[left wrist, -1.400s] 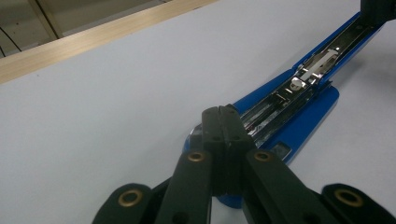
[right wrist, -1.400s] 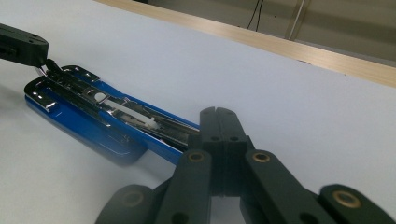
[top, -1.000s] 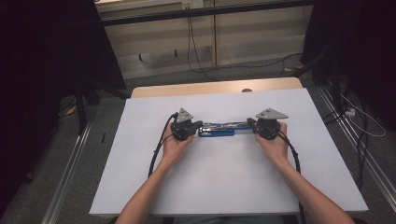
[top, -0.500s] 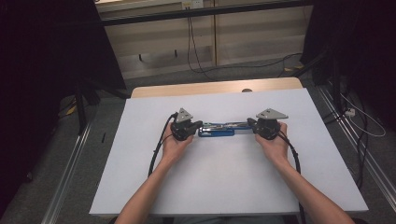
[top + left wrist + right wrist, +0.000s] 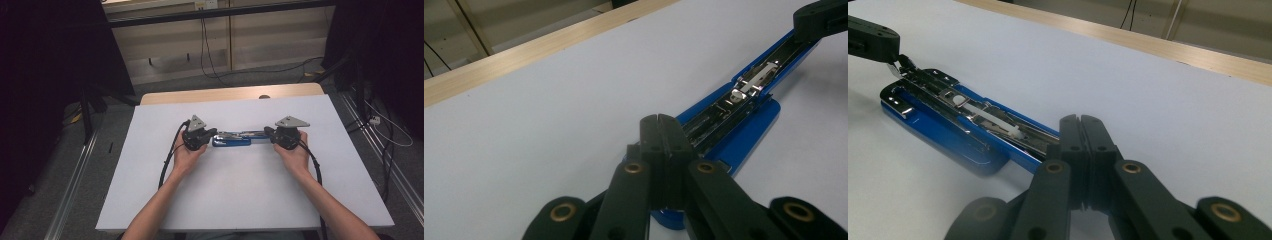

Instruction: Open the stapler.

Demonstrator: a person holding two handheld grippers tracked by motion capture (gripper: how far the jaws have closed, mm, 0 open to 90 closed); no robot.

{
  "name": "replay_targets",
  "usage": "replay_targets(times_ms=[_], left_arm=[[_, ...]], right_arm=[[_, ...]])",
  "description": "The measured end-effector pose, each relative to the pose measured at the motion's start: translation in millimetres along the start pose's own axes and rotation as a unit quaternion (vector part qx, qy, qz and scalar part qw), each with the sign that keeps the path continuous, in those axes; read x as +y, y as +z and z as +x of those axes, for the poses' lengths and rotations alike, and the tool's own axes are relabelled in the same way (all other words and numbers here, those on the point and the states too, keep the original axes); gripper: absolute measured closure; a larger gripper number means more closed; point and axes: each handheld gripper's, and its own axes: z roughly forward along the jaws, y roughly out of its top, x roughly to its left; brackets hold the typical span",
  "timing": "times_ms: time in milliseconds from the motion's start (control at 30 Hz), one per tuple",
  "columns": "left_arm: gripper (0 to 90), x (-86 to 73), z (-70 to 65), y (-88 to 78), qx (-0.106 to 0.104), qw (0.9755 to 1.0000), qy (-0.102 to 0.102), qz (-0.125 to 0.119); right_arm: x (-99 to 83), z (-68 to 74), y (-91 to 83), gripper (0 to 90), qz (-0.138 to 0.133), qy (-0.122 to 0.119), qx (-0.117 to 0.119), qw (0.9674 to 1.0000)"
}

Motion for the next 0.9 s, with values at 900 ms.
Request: replay_targets(times_ms=[900], left_arm=[[70.4, 4.2, -4.2, -4.6, -0.010, 0.9992, -0.027, -0.029]], right_arm=[[3.6, -2.9, -4.6, 82.3, -0.028, 0.009, 0.014, 0.9995]])
